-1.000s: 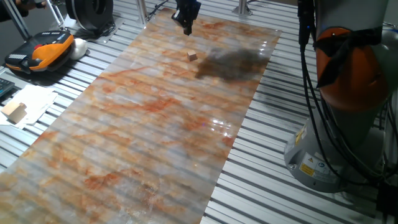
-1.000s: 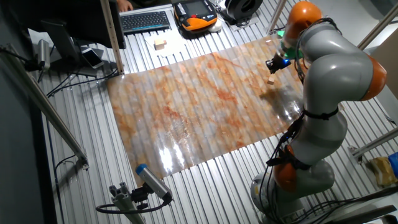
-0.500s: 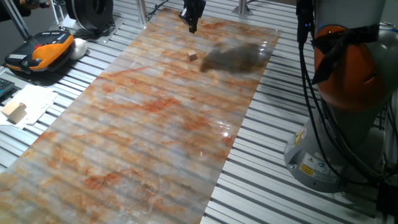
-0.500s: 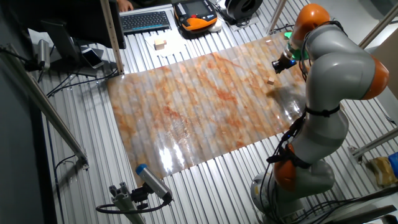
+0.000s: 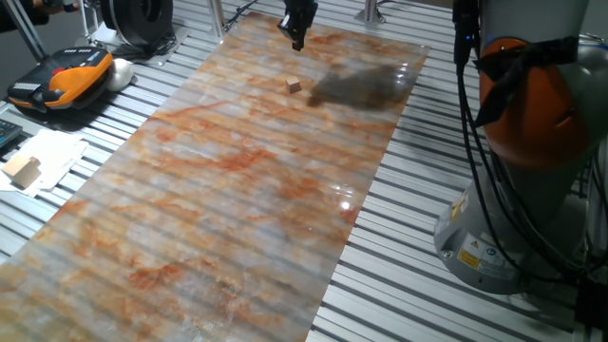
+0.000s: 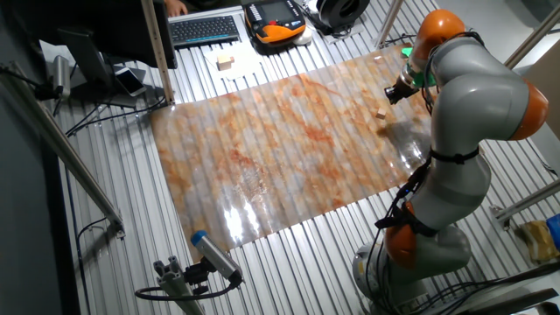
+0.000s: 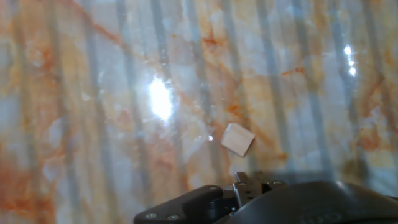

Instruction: Pick up the small block on the left and move it to the right

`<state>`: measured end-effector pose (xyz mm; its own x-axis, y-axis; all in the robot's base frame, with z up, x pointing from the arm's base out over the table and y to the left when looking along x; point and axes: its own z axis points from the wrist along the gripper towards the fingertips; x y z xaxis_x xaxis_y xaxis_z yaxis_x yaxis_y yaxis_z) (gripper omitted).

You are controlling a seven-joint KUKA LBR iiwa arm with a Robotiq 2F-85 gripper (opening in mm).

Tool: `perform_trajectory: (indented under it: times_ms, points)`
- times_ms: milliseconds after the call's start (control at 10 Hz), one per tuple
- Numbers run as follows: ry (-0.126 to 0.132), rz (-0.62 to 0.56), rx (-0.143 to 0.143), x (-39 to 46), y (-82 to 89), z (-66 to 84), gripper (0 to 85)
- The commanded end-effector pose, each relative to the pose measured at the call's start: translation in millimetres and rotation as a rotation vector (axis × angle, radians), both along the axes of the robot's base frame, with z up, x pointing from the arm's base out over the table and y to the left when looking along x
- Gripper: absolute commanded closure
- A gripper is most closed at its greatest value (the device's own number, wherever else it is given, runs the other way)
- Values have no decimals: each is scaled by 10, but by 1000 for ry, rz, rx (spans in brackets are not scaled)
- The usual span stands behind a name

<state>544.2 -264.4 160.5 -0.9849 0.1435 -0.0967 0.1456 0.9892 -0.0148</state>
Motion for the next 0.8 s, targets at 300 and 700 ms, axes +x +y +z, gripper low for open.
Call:
perform_trajectory:
  times_ms: [300,700]
  points:
    - [-8,-151,-3,-12,-12,-12,510]
    - [14,-424,67,-24,-49,-41,510]
